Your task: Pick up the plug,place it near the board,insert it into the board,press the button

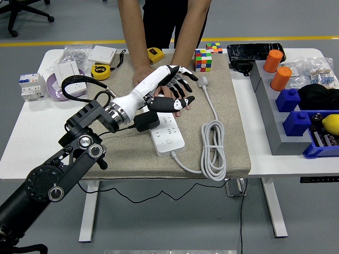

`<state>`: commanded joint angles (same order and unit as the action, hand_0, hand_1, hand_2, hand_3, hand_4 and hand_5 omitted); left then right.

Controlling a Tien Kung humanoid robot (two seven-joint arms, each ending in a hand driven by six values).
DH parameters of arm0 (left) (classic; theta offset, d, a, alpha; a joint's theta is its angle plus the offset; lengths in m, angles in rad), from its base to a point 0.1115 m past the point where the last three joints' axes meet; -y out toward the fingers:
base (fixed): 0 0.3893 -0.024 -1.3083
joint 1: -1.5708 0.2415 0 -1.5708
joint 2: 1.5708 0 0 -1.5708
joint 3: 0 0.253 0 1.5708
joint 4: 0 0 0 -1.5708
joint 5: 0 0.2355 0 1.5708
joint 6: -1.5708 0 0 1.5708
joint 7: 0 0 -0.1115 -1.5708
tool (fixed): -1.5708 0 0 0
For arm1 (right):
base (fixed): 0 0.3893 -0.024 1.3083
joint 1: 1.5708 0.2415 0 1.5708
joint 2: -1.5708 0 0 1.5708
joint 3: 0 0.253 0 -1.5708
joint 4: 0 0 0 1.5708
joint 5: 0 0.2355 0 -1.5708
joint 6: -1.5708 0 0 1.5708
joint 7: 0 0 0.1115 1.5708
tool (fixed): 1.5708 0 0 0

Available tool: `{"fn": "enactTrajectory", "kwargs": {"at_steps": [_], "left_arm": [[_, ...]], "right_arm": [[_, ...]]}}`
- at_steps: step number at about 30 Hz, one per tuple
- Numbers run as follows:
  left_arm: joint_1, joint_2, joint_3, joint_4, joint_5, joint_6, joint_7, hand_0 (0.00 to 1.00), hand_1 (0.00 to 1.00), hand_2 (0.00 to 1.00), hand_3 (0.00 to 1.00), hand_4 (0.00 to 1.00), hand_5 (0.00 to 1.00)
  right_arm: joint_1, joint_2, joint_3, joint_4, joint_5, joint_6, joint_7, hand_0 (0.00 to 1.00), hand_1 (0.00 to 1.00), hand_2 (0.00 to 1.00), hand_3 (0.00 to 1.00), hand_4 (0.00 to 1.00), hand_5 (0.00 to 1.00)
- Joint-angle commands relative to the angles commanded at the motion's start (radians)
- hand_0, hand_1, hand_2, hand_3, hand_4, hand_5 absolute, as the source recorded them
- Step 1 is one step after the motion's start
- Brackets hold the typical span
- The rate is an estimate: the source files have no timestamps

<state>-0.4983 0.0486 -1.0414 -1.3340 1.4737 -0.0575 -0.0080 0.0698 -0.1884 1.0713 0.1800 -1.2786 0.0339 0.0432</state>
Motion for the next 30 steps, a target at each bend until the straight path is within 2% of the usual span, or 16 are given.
{"fn": "enactTrajectory", "kwargs": {"at_steps": [5, 6, 9, 11, 12, 17, 18, 21, 23, 24, 29, 30], "left_arm": [[0.016, -0.001, -0.014, 0.035, -0.214, 0.008, -0.008, 0.958, 0.996, 0.968, 0.911, 0.998, 0.397], [0.021, 0.000, -0.016, 0.031, -0.254, 0.011, -0.006, 0.866, 0.874, 0.826, 0.924, 0.998, 0.416], [0.030, 0.013, -0.010, 0.004, -0.368, 0.009, 0.004, 0.866, 0.874, 0.826, 0.924, 0.998, 0.416], [0.032, 0.037, 0.013, -0.025, -0.309, 0.003, 0.029, 0.866, 0.874, 0.826, 0.924, 0.998, 0.416], [0.033, 0.054, 0.030, -0.039, -0.264, -0.007, 0.044, 0.308, 0.305, 0.418, 0.895, 0.771, 0.126], [0.030, 0.144, 0.133, -0.077, -0.058, -0.042, 0.105, 0.308, 0.305, 0.418, 0.895, 0.771, 0.126], [0.028, 0.166, 0.162, -0.083, -0.006, -0.044, 0.118, 0.219, 0.122, 0.236, 0.870, 0.597, 0.070], [0.024, 0.198, 0.215, -0.090, 0.109, -0.041, 0.142, 0.219, 0.122, 0.236, 0.870, 0.597, 0.070], [0.023, 0.207, 0.244, -0.090, 0.194, -0.037, 0.166, 0.219, 0.122, 0.236, 0.870, 0.597, 0.070], [0.024, 0.207, 0.251, -0.087, 0.239, -0.036, 0.174, 0.169, 0.026, 0.151, 0.799, 0.518, 0.002], [0.032, 0.203, 0.297, -0.073, 0.414, -0.083, 0.224, 0.169, 0.026, 0.151, 0.799, 0.518, 0.002], [0.033, 0.203, 0.305, -0.071, 0.433, -0.092, 0.231, 0.156, 0.018, 0.149, 0.824, 0.547, 0.002]], "right_arm": [[-0.004, -0.002, 0.011, 0.000, -0.011, 0.001, -0.003, 0.945, 0.888, 0.834, 0.837, 0.998, 0.948], [-0.005, -0.002, 0.008, 0.000, -0.009, 0.000, -0.003, 0.943, 0.888, 0.834, 0.837, 0.998, 0.948], [-0.003, -0.003, 0.003, 0.000, -0.005, 0.000, -0.001, 0.943, 0.888, 0.834, 0.837, 0.998, 0.948], [-0.001, -0.004, -0.001, 0.000, -0.002, 0.000, 0.001, 0.943, 0.888, 0.834, 0.837, 0.998, 0.948], [0.001, -0.004, -0.005, 0.000, 0.002, -0.001, 0.002, 0.944, 0.888, 0.834, 0.837, 0.998, 0.948], [0.005, -0.005, -0.002, 0.000, 0.002, -0.001, 0.002, 0.944, 0.888, 0.834, 0.837, 0.998, 0.948], [0.005, -0.005, 0.001, 0.000, 0.000, -0.001, 0.002, 0.944, 0.888, 0.834, 0.837, 0.998, 0.948], [0.003, -0.005, 0.008, 0.000, -0.007, 0.000, -0.001, 0.944, 0.888, 0.834, 0.837, 0.998, 0.948], [0.001, -0.005, 0.007, 0.000, -0.006, 0.000, 0.000, 0.944, 0.888, 0.834, 0.837, 0.998, 0.948], [0.001, -0.005, 0.007, 0.000, -0.005, 0.000, 0.000, 0.942, 0.888, 0.833, 0.837, 0.998, 0.947], [-0.001, -0.002, 0.005, 0.000, -0.001, -0.001, 0.001, 0.942, 0.888, 0.833, 0.837, 0.998, 0.947], [-0.002, -0.002, 0.005, 0.000, 0.000, -0.001, 0.001, 0.942, 0.888, 0.833, 0.837, 0.998, 0.947]]}}
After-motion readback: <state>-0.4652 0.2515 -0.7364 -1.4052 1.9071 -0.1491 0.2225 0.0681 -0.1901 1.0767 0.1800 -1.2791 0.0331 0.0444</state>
